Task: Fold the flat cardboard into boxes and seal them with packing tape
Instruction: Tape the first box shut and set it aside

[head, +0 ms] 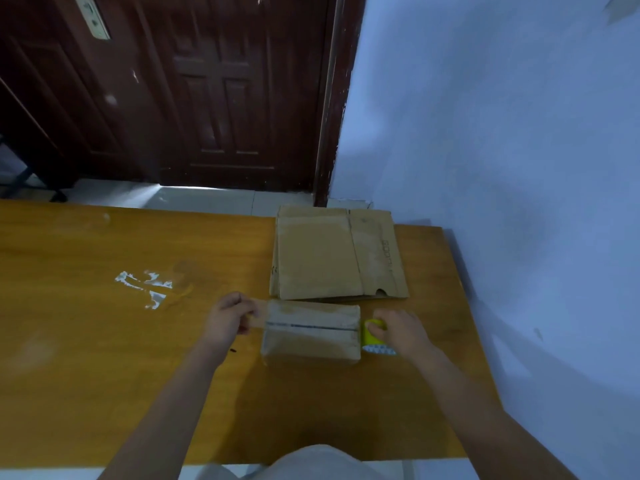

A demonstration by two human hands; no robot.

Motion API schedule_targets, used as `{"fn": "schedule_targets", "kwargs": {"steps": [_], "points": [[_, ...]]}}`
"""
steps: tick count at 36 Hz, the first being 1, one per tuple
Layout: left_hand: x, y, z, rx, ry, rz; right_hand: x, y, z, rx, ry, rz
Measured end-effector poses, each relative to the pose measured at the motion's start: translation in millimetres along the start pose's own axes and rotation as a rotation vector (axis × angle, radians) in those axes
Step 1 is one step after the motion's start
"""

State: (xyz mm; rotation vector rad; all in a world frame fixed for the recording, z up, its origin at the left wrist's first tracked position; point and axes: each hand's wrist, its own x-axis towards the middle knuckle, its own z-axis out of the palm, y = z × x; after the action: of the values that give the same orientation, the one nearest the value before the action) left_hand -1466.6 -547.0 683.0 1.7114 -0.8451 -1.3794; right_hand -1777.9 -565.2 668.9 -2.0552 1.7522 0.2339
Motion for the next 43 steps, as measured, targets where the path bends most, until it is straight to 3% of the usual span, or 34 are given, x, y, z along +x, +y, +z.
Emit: {"fn": "schedule_targets", "kwargs": {"steps": [8,15,20,26,31,38,43], "points": [[9.8,-18.4,-5.4,-0.021,-0.039,-0.108,-0.9,-2.5,3.4,0.012,-0.013,0.014],[16.4,-34.3,8.7,0.149,-0.043,-0.162,-0.3,-8.9,3.6,0.005,-0.028,0.027],[16.1,-40.3,21.7,0.102,-0.034,-0.223,-0.4,-15.1,2.4,0.023,-0.028,0.051],[18.5,-38.3,20.2,0.187,-0.077,-0.200,-2.7,-19.1,4.8,0.058,-0.015,0.071],[17.0,-44.8,23.2,0.104,-0.108,-0.357,-3.9,-20.2,8.7,0.141,0.015,0.060],[32.3,-40.7,32.1,0.095,0.030,-0.569,-11.6,-25.0,15.6,0.284,0.010,0.072],[47.7,-42.7,9.8,0.263,0.210,-0.455,-18.6,-32.2,26.8,0.426,-0.014,0.104]]}}
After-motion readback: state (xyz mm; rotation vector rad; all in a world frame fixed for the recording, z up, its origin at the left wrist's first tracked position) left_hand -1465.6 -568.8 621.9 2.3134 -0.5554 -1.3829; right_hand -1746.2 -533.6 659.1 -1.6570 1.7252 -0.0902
